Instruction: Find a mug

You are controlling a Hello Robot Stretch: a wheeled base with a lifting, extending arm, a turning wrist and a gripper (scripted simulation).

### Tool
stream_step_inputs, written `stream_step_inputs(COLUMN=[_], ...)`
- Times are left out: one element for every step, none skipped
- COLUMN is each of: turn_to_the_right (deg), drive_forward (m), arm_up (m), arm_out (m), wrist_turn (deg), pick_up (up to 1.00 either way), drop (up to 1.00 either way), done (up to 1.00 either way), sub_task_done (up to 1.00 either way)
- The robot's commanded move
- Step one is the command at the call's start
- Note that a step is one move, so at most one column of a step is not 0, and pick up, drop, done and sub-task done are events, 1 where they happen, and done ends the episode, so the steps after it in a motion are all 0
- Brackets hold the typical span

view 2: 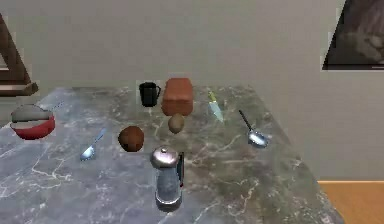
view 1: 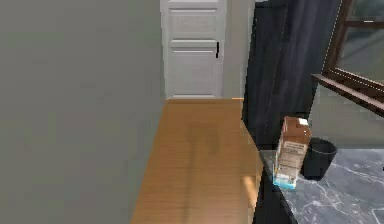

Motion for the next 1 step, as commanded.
stream_step_inputs(turn_to_the_right=[0.0], drive_forward=[0.75], arm_up=[0.00], arm_out=[0.00], wrist_turn=[0.0], pick_up=[0.00], drop=[0.00], done=[0.00], sub_task_done=[0.00])
